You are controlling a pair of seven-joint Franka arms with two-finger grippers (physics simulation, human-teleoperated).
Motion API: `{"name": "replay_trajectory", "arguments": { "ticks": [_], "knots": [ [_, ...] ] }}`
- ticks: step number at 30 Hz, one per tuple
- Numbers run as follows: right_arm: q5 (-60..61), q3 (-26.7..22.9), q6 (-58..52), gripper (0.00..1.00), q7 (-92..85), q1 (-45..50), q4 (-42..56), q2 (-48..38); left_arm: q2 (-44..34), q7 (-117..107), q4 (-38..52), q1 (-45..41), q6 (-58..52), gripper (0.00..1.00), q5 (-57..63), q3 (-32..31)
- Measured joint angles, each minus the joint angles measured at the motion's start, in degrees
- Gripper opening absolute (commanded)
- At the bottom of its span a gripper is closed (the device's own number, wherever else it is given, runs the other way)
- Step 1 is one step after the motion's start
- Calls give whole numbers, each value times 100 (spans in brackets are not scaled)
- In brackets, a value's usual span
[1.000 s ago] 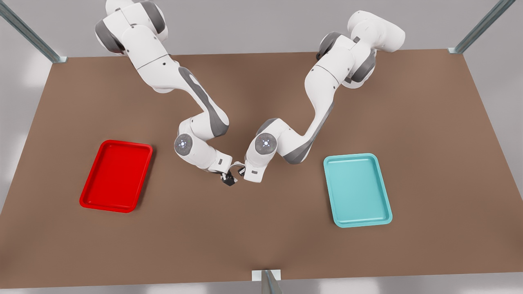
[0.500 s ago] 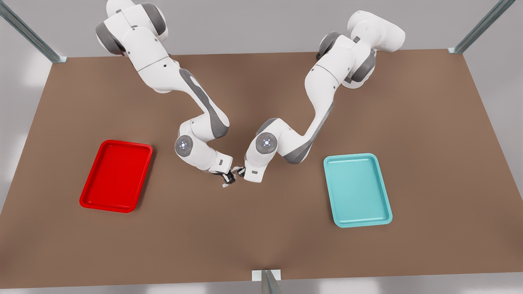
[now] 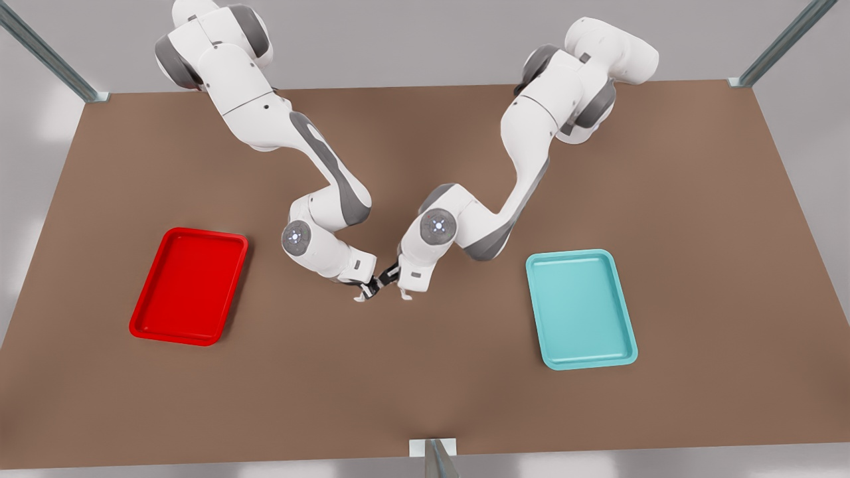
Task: Take the drainage pipe clamp from the left arm, pass it to the right arm, and place it in the plate on the right side
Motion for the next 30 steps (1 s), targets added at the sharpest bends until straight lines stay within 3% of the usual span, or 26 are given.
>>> {"name": "replay_trajectory", "arguments": {
  "ticks": [3,6,9,10,11,13,19,23,30],
  "knots": [
    [0,0,-1,21,-12,-3,15,8,-230,-20,-1,232,-304,100,-87,-5],
    [-1,-2,3,21,-23,-30,27,15,-1045,382,9,1713,-1413,100,14,12],
    [-14,-47,6,21,-33,-91,2,11,-1517,1181,11,2644,-2540,100,535,24],
    [-25,-89,7,21,-36,-131,-32,-4,-1930,1510,-335,2684,-2828,100,656,279],
    [-37,-190,7,21,-40,-167,-78,-28,-2686,1858,-1329,2430,-2889,100,686,865],
    [-96,-555,-1,21,-46,-201,-250,-172,-3458,2519,-2146,2807,-3089,100,678,898],
    [-734,-2095,-31,21,-51,-343,-868,-780,-3523,4088,-2299,2957,-3725,100,684,645],
    [-998,-2816,30,21,-55,-780,-909,-707,-3509,4871,-2296,2875,-3927,100,700,632],
    [-1116,-3124,188,21,-136,-1241,-1378,-501,-3450,5887,-2293,2874,-4068,100,720,631]
  ]
}}
